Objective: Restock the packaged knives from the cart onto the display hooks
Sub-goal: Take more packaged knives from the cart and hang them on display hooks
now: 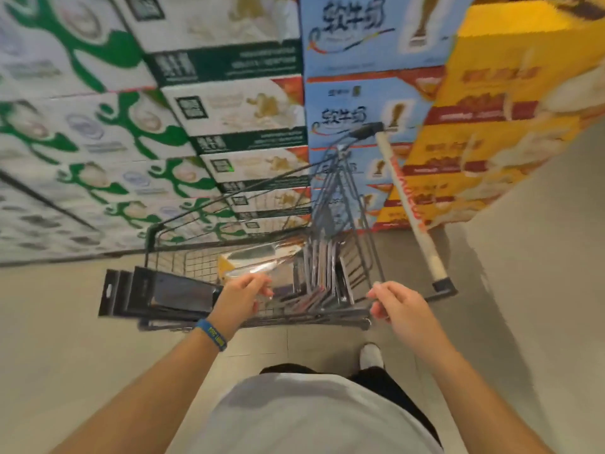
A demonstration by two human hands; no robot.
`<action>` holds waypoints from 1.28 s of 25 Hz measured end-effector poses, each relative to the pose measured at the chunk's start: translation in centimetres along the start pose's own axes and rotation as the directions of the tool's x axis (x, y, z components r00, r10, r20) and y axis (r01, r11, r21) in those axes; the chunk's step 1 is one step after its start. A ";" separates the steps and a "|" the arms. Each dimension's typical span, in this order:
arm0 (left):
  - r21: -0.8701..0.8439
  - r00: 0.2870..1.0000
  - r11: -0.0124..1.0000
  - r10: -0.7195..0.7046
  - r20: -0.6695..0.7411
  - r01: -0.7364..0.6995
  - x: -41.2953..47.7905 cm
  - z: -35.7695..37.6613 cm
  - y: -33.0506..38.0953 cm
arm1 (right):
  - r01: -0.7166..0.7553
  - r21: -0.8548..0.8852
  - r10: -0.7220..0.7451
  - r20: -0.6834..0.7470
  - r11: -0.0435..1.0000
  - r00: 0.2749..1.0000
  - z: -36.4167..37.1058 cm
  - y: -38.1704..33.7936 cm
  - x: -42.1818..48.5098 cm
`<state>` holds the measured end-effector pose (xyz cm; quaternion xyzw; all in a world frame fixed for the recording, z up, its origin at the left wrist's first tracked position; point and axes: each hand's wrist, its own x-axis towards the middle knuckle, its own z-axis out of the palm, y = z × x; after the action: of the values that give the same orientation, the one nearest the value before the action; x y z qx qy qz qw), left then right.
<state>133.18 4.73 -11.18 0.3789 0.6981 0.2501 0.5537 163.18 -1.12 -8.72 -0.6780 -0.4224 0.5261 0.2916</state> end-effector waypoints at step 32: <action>-0.476 0.821 0.693 -0.558 0.122 0.542 25.4 -8.1 -11.8 | 0.504 -0.825 0.267 0.562 0.258 0.783 33.7 1.1 39.6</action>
<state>119.86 18.83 -32.92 -0.0044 0.7010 0.2477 0.6688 134.68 31.59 -37.42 -0.4659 -0.7726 0.3195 -0.2896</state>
